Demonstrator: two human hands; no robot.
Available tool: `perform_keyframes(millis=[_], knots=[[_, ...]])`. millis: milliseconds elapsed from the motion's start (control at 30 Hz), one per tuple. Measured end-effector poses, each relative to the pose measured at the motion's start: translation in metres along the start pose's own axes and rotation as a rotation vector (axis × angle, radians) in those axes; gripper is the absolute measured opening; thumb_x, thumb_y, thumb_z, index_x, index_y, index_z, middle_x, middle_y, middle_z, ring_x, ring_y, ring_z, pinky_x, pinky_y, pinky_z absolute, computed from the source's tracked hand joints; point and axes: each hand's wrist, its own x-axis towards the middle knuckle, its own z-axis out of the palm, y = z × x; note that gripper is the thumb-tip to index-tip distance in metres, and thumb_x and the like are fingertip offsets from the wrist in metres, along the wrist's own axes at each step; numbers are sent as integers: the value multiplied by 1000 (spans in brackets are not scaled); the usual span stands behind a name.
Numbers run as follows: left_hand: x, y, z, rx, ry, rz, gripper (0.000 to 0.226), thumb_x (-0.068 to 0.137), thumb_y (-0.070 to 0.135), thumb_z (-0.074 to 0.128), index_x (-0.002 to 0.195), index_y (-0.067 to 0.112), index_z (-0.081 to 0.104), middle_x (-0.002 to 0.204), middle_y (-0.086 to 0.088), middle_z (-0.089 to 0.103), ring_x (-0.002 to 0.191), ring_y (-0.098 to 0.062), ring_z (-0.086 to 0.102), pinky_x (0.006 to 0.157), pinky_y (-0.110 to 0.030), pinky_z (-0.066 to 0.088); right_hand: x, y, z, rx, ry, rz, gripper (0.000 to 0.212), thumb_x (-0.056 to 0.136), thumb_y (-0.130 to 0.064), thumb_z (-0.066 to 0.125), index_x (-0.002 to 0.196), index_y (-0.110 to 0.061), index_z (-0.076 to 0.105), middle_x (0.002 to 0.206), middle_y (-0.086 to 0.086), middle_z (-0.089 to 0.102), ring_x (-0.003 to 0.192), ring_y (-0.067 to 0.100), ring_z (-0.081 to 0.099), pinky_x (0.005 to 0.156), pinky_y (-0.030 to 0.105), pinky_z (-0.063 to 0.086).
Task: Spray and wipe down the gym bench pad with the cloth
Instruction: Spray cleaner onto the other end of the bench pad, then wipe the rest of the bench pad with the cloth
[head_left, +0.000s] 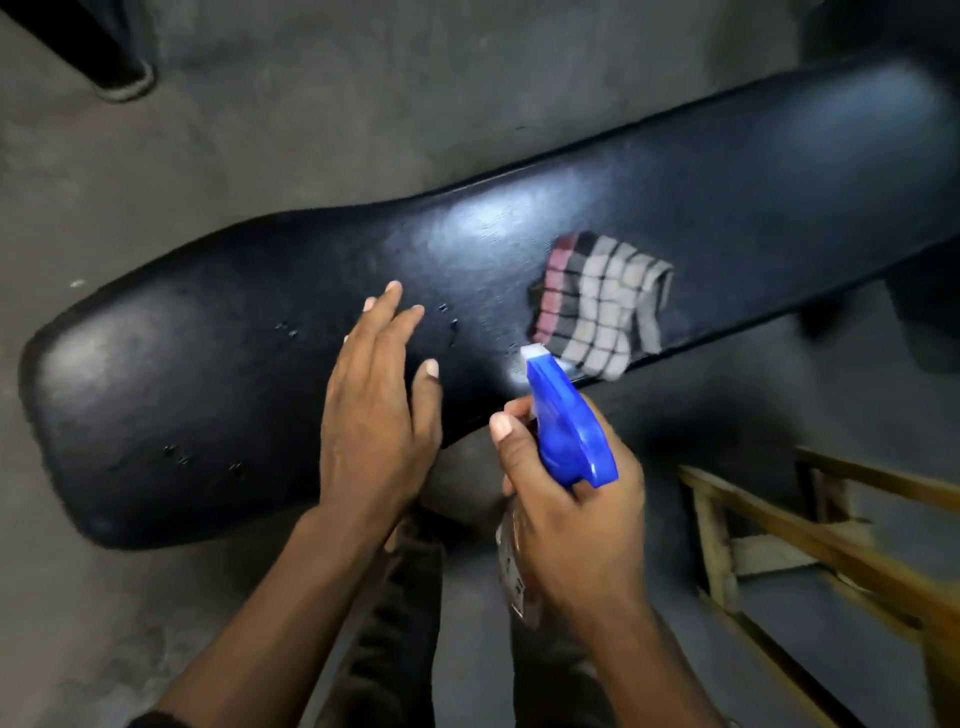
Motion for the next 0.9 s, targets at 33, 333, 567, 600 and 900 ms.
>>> perform_keyframes(millis=[33, 333, 567, 600, 900], knots=[[3, 7, 4, 2, -6, 10, 52, 105, 18, 53, 156, 11, 50, 174, -2, 35, 165, -21, 27, 130, -55, 32, 6, -8, -9, 23, 23, -13, 48, 91, -71, 71, 111, -28, 73, 80, -6, 75, 66, 19, 70, 67, 50, 61], [55, 95, 60, 22, -50, 134, 52, 103, 23, 52, 154, 14, 52, 173, 1, 36, 164, -18, 26, 132, -50, 29, 122, -88, -129, 44, 285, -416, 26, 99, -61, 69, 118, -43, 68, 91, -17, 71, 81, 20, 76, 79, 50, 63], [88, 119, 94, 108, -73, 195, 50, 103, 16, 57, 152, 10, 53, 171, -7, 40, 164, -25, 29, 134, -49, 26, 205, -78, -144, 67, 274, -563, 28, 103, -29, 68, 130, -25, 63, 96, -8, 74, 87, 25, 75, 85, 55, 60], [91, 120, 97, 119, -75, 188, 50, 103, 18, 56, 153, 11, 53, 171, -6, 40, 164, -24, 29, 134, -49, 25, 212, -74, -143, 70, 252, -532, 29, 101, -28, 69, 130, -24, 63, 99, -8, 74, 88, 24, 74, 85, 54, 60], [96, 116, 102, 160, -88, 159, 49, 103, 21, 54, 152, 12, 54, 172, -5, 39, 164, -24, 28, 136, -45, 22, 224, -61, -147, -101, 232, -408, 40, 98, -34, 72, 115, -67, 57, 105, -5, 74, 95, 21, 73, 96, 51, 58]])
